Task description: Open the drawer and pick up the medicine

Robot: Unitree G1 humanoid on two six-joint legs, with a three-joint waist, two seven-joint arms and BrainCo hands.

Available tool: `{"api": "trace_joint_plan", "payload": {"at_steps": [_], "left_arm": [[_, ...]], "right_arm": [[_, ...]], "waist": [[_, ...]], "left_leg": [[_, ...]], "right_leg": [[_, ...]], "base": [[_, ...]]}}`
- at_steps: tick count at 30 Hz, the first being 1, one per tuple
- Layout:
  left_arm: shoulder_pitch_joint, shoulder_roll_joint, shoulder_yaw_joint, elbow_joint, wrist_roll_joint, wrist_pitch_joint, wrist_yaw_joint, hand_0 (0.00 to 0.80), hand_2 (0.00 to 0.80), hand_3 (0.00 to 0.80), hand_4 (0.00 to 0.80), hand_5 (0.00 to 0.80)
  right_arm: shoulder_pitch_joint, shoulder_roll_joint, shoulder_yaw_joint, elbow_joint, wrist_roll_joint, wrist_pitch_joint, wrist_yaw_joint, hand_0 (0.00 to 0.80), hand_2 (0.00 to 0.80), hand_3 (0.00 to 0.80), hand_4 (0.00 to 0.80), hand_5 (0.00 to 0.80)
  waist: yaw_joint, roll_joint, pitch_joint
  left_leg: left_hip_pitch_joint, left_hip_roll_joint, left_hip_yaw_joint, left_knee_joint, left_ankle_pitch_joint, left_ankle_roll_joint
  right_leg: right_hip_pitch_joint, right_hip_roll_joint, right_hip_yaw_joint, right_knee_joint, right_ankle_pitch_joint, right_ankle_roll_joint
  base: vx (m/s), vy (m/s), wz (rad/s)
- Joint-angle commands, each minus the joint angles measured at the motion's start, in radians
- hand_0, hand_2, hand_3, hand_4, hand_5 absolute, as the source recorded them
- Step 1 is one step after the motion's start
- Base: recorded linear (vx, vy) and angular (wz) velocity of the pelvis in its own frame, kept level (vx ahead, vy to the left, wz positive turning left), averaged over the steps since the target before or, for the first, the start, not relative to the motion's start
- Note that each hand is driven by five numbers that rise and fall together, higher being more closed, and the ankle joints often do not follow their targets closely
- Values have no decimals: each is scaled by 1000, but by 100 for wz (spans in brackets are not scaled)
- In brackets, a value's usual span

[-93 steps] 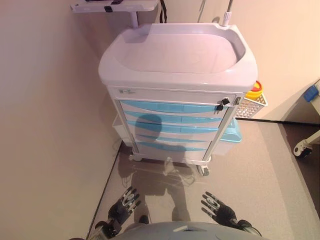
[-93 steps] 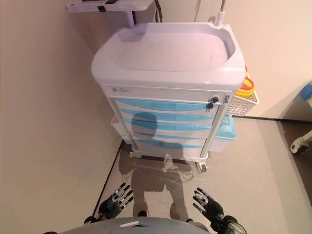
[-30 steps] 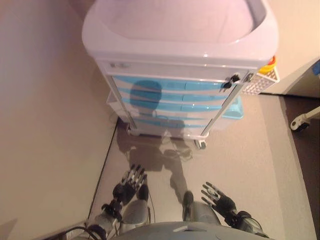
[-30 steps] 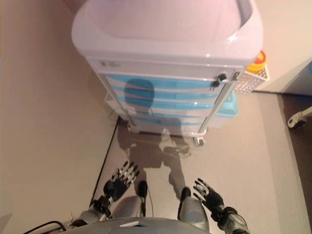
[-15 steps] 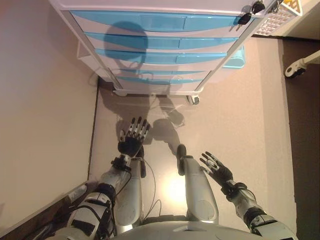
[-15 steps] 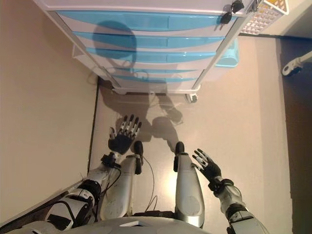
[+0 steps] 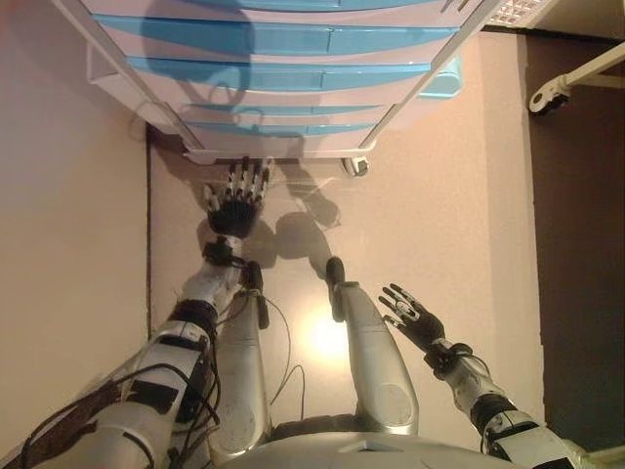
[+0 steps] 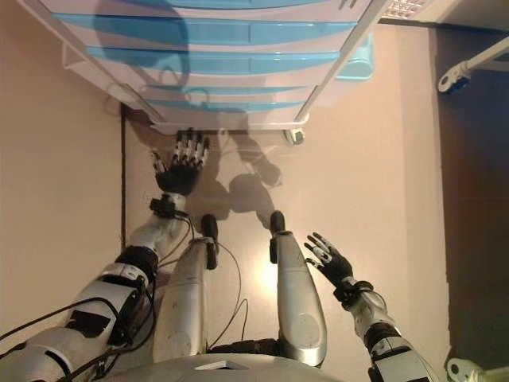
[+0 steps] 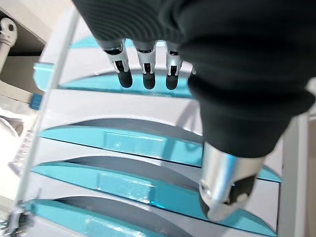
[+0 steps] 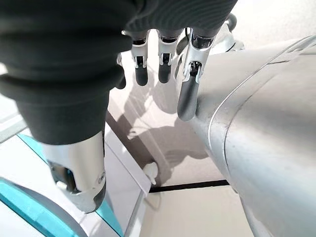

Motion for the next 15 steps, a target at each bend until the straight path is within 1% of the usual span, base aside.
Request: {"api": "trace_joint_plan", "payload": {"at_steps": [1, 4, 12, 15], "left_arm": [[-79, 18, 30, -65, -74, -22, 23, 0, 0, 0, 0, 0], [-139, 46, 20, -79, -89, -57, 54, 0, 0, 0, 0, 0], [-290, 105, -21, -114, -114, -135, 128, 0, 0, 0, 0, 0], [-336, 129, -35, -121, -116, -161, 160, 0, 0, 0, 0, 0]], "right_arm": [[107, -25, 92, -22, 14, 22, 28, 0, 0, 0, 0, 0], [113, -30, 105, -27, 18, 13, 34, 0, 0, 0, 0, 0], [122, -43, 139, -29, 49, -9, 45, 0, 0, 0, 0, 0], [124, -46, 148, -28, 65, -16, 49, 0, 0, 0, 0, 0]], "waist": [[-18, 0, -18], [-26, -5, -13], [-44, -13, -13], [-47, -17, -13]], "left_leg": [[-16, -40, 10, 36, -92, 34], [-18, -36, 11, 33, -91, 32], [-28, -10, 28, 14, -79, 14], [-37, -8, 30, 19, -83, 13]], "right_leg": [[-28, 6, -6, -112, 149, 39], [-29, 5, -7, -125, 158, 36], [-32, -14, -23, -168, 180, 31], [-37, -14, -25, -173, 183, 27]], "base": [[0, 0, 0], [0, 0, 0], [-4, -5, -1], [-6, -12, -3]]}}
